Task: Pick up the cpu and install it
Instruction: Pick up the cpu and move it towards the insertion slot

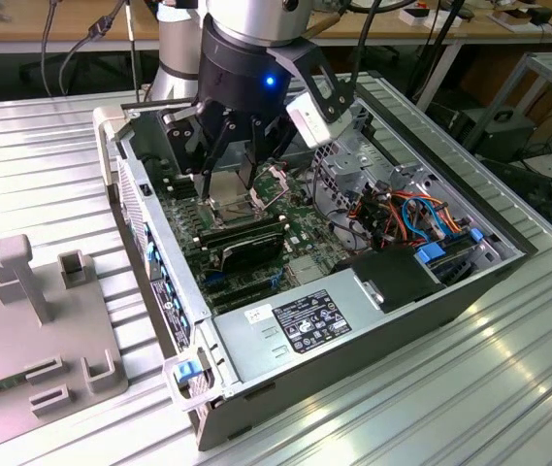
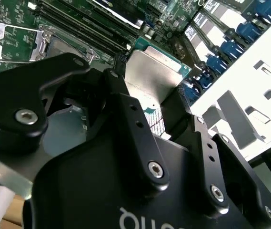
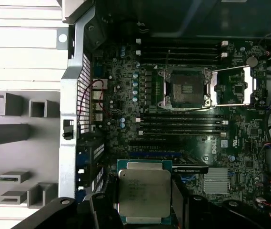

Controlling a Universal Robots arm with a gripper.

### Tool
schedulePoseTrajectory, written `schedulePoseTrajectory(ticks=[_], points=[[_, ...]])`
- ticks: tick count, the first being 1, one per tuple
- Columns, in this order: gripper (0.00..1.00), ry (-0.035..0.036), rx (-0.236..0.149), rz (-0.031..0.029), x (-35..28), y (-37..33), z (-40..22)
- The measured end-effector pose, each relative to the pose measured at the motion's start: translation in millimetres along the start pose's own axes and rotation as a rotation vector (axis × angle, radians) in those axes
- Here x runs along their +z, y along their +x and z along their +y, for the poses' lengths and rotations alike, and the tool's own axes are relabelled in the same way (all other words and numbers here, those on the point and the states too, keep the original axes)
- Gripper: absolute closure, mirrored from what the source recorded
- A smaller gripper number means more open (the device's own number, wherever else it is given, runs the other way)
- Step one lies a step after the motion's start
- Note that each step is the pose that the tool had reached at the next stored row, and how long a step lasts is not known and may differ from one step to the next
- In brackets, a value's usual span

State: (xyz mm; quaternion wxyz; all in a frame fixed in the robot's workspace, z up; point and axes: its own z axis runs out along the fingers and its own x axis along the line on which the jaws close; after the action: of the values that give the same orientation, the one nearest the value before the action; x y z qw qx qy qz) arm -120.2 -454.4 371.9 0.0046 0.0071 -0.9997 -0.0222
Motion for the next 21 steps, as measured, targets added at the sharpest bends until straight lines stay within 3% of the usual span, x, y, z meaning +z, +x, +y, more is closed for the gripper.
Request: schedulePoseTrajectory(ticks=[13, 14, 16, 17, 21], points=[[0.45, 0.0, 0.0, 0.0, -0.2, -24.1, -0.4], [0.45, 0.0, 0.0, 0.0, -0.3, -34.2, -0.5], [0.45, 0.0, 0.0, 0.0, -0.6, -67.9, -1.0], [0.45, -0.0001, 0.0, 0.0, -0.6, -73.7, -1.0], [0.45, -0.0001, 0.0, 0.0, 0.7, -75.0, -1.1]])
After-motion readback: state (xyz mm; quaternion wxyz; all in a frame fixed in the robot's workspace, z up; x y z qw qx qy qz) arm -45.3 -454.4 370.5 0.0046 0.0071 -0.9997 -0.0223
